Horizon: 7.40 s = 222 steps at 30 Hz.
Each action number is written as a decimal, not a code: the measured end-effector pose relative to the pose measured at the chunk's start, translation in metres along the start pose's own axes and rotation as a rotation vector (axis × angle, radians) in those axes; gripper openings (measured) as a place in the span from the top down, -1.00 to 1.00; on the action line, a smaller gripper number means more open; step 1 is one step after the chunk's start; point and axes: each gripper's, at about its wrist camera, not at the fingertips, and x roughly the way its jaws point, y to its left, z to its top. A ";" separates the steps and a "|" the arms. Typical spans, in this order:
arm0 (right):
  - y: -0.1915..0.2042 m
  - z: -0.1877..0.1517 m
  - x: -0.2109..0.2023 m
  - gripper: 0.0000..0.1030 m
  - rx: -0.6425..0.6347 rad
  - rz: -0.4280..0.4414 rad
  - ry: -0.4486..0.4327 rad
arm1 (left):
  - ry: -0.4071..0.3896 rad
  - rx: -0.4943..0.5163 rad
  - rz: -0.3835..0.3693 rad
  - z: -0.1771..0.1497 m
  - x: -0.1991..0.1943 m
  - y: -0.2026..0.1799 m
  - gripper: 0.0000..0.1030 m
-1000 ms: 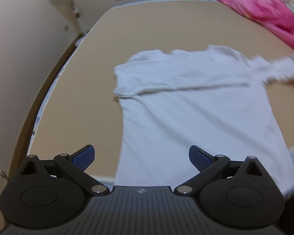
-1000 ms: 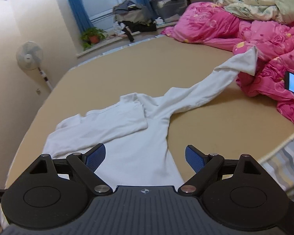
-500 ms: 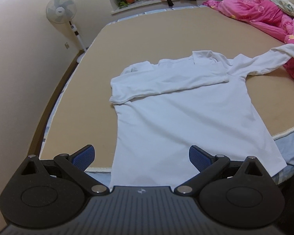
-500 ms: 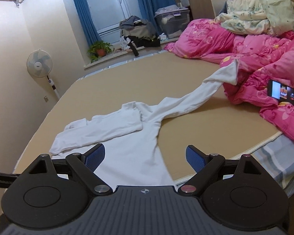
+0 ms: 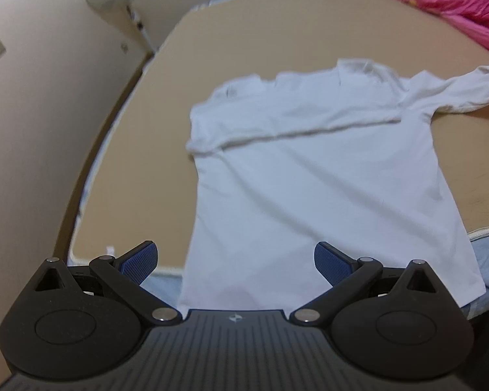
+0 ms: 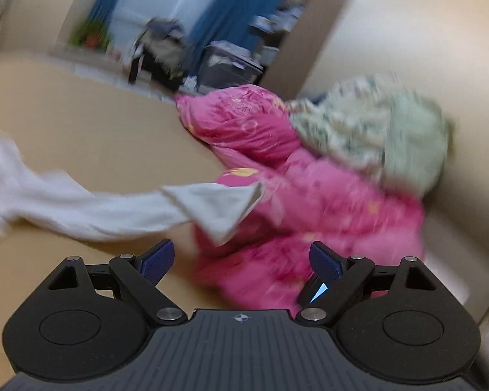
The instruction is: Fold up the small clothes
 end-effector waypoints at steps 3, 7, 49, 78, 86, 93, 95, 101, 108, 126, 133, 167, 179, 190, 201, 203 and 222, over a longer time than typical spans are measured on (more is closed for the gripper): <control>0.033 -0.008 0.040 -0.77 -0.277 -0.030 -0.053 | 0.048 -0.002 0.021 0.007 0.012 -0.005 -0.99; 0.072 -0.028 0.082 -0.78 -0.575 -0.063 -0.102 | 0.080 0.006 0.059 0.017 0.025 -0.012 -0.99; 0.125 0.353 -0.004 0.89 0.385 0.852 0.495 | 0.343 -0.486 -0.182 -0.029 0.124 0.174 -0.99; 0.172 0.126 0.016 -0.35 0.677 0.714 0.579 | 0.054 -0.457 -0.115 0.063 0.150 0.212 -0.99; 0.249 0.129 0.031 -0.32 0.954 0.922 0.745 | 0.122 -0.465 -0.179 0.128 0.212 0.209 -0.99; 0.317 0.176 0.018 -0.33 0.964 1.140 0.734 | 0.194 -0.583 -0.266 0.145 0.266 0.218 -0.99; 0.347 0.198 0.012 -0.34 0.897 1.183 0.708 | 0.212 -0.612 -0.265 0.143 0.276 0.225 -0.99; 0.429 0.252 0.003 -0.34 0.880 1.253 0.661 | 0.252 -0.642 -0.233 0.124 0.294 0.253 -0.99; 0.487 0.264 -0.009 -0.38 0.897 1.352 0.760 | 0.283 -0.734 -0.285 0.099 0.313 0.279 -0.99; 0.285 0.159 -0.047 -0.36 0.740 1.077 0.524 | 0.271 -0.598 -0.458 0.140 0.353 0.236 -0.99; 0.197 0.153 0.023 -0.39 0.810 0.747 0.393 | 0.154 -0.486 -0.388 0.158 0.329 0.211 0.60; 0.245 0.111 0.037 0.30 0.479 0.621 0.329 | 0.084 -0.258 -0.218 0.154 0.328 0.139 -0.87; 0.142 0.061 -0.112 -0.25 0.513 0.661 0.401 | 0.125 -0.252 -0.159 0.042 0.251 0.156 -0.99; 0.142 0.067 -0.252 -0.53 0.381 0.829 0.396 | 0.213 -0.181 -0.152 -0.087 0.140 0.122 -0.99; 0.140 0.048 -0.299 -0.54 0.325 0.818 0.342 | 0.098 -0.165 -0.093 -0.106 0.082 0.118 -0.99; 0.140 0.048 -0.301 -0.54 0.321 0.810 0.337 | 0.083 -0.161 -0.090 -0.108 0.074 0.117 -0.99; 0.135 0.035 -0.283 -0.55 0.378 0.787 0.422 | 0.126 -0.151 -0.103 -0.108 0.092 0.111 -0.99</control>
